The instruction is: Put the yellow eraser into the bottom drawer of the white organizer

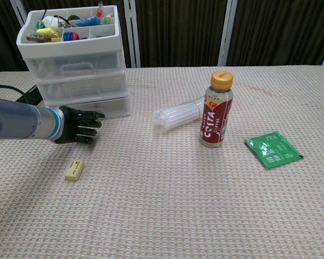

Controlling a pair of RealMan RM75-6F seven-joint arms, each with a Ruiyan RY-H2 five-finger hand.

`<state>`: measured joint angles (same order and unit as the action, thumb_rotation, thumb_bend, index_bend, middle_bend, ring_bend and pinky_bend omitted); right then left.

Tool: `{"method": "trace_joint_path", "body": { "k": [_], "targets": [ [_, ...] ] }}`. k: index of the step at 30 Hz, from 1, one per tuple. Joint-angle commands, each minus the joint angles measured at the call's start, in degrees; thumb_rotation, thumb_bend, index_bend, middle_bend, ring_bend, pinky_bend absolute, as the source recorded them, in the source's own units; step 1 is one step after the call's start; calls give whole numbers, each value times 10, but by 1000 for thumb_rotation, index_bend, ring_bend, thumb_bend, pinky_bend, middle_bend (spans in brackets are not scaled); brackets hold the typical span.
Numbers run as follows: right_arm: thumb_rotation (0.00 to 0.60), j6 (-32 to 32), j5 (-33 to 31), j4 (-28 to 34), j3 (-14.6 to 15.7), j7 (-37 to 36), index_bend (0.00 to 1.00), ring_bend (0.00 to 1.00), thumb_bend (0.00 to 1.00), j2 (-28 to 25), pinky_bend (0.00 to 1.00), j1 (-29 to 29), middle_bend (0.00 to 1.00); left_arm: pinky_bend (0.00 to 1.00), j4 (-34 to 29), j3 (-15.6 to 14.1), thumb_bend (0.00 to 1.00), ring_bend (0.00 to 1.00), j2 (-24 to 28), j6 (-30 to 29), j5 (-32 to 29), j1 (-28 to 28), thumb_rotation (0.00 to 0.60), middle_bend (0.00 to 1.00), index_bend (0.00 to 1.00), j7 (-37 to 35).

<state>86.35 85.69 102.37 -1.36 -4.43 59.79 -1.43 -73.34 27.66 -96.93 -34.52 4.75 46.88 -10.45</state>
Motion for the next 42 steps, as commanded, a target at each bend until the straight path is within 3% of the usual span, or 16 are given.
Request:
{"method": "trace_joint_path", "body": {
  "k": [1,12,16,27,34,36,39,42],
  "targets": [
    [600,0,0,0,0,0,11,0,36,0,0,0,0,724,-13,-5,839,881,6,-2,8,-6,600,926,234,-2],
    [600,1,3,1,1,-1,11,0,36,0,0,0,0,722,-128,-23,838,880,58,-14,68,-67,600,922,218,-26],
    [600,2,6,1,1,1,11,0,37,0,0,-1,0,721,-183,-41,838,876,91,-12,109,-105,600,916,193,-36],
    [600,4,5,2,1,5,11,0,35,1,0,-1,0,718,-253,-83,839,869,134,-28,235,-148,600,913,159,-16],
    [600,4,6,2,0,4,11,0,36,1,0,-1,0,720,-275,-138,839,872,137,-174,383,-145,600,920,130,122],
    [600,4,6,2,1,4,11,0,35,1,0,-1,0,724,-278,-147,839,877,138,-206,399,-140,600,926,117,162],
    [600,4,6,2,1,4,11,0,36,1,0,-1,0,727,-284,-157,839,883,144,-235,393,-127,600,935,112,224],
    [600,4,7,2,1,4,11,0,36,1,0,-1,0,730,-285,-158,842,887,153,-251,348,-106,600,941,113,290]
  ]
}}
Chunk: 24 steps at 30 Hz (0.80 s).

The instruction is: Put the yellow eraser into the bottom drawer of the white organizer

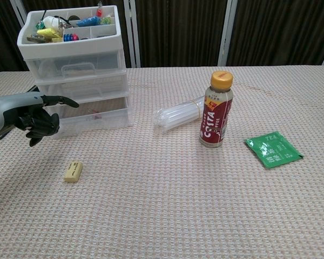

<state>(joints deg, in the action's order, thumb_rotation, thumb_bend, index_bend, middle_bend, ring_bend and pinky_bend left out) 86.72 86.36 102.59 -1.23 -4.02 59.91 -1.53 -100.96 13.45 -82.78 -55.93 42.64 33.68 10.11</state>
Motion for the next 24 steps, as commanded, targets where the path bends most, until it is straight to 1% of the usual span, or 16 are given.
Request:
{"method": "trace_joint_path", "body": {
  "k": [1,2,6,8,13,19,22,24],
  "targets": [
    [600,0,0,0,0,0,11,0,36,0,0,0,0,730,-7,-16,841,887,13,-39,-46,32,600,942,114,99],
    [600,-1,-1,0,0,0,11,0,36,0,0,0,0,731,-3,-14,842,887,13,-41,-68,40,600,942,116,116],
    [600,0,0,0,0,1,11,0,36,1,0,0,0,731,5,-6,842,887,12,-31,-157,62,600,942,119,148],
    [600,0,0,0,0,1,11,0,36,1,0,0,0,731,14,-5,842,887,10,-28,-187,74,600,943,120,162],
    [600,0,0,0,0,2,11,0,36,2,0,0,0,731,40,-4,843,887,-2,-30,-213,87,600,943,125,175],
    [600,-1,1,-1,0,2,11,0,36,2,0,0,0,731,65,-10,844,887,-15,-22,-243,100,600,942,140,191],
    [600,0,1,-1,0,2,11,0,37,2,0,0,0,731,68,-13,845,886,-20,-19,-253,103,600,943,195,194],
    [600,0,1,-1,1,1,11,0,36,2,0,0,0,731,66,-14,846,887,-21,-18,-257,102,600,943,269,193]
  ]
}}
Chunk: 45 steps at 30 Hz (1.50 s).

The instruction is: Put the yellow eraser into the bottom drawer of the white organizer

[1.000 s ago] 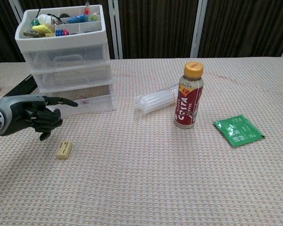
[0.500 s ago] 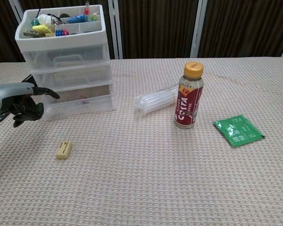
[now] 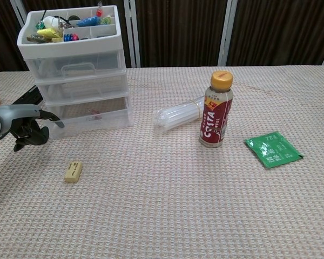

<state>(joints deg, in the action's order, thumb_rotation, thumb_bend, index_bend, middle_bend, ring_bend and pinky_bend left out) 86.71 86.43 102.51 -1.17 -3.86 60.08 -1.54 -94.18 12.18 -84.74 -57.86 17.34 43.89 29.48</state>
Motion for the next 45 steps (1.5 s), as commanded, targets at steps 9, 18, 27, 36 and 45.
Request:
{"method": "trace_joint_path", "body": {
  "k": [9,18,27,36,45],
  "targets": [
    [600,0,2,-1,0,0,11,0,36,0,0,0,0,733,-50,-16,847,888,21,1,22,-16,600,944,415,-19],
    [600,-1,1,0,1,2,11,0,36,1,0,0,0,733,-84,-40,847,888,45,6,56,-41,600,942,368,-45],
    [600,0,2,2,2,5,11,0,36,2,0,0,0,728,-73,-36,451,871,50,4,91,-51,600,923,161,-76],
    [600,0,2,2,1,5,11,0,35,2,0,0,0,720,-69,-45,224,854,47,-26,165,-54,600,902,123,-71],
    [600,0,2,1,1,6,11,0,35,2,0,0,0,724,-61,-122,208,882,76,-71,391,-70,600,960,334,-25]
  ]
}}
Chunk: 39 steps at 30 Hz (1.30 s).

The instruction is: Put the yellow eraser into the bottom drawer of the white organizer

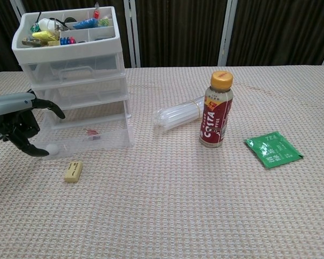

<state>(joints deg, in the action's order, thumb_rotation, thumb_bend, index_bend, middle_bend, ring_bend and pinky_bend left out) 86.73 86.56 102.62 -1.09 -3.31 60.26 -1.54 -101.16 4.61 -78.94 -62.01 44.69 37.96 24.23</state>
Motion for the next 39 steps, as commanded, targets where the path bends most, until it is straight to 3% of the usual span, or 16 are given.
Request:
{"method": "trace_joint_path", "body": {
  "k": [1,3,7,18,31,39],
  "targets": [
    [600,0,0,0,0,0,11,0,35,0,0,0,0,726,14,-54,208,887,20,-35,141,-13,600,967,357,30],
    [600,0,1,0,0,1,11,0,36,1,0,0,0,732,22,-68,208,897,25,-43,181,-18,600,983,393,34],
    [600,1,1,0,0,2,11,0,36,1,0,0,0,742,17,-74,215,911,30,-41,199,-21,600,999,412,41],
    [600,1,1,-1,0,0,11,0,36,0,0,0,0,789,-46,-75,241,958,36,-28,126,-15,600,1000,385,134],
    [600,0,2,-1,0,-2,11,0,35,-1,0,0,0,819,-46,-58,254,985,-42,-71,10,10,600,1000,384,280],
    [600,1,3,-1,1,-5,11,0,35,-2,0,0,0,819,3,-59,254,986,-97,-106,25,14,600,1000,353,319]
  ]
}}
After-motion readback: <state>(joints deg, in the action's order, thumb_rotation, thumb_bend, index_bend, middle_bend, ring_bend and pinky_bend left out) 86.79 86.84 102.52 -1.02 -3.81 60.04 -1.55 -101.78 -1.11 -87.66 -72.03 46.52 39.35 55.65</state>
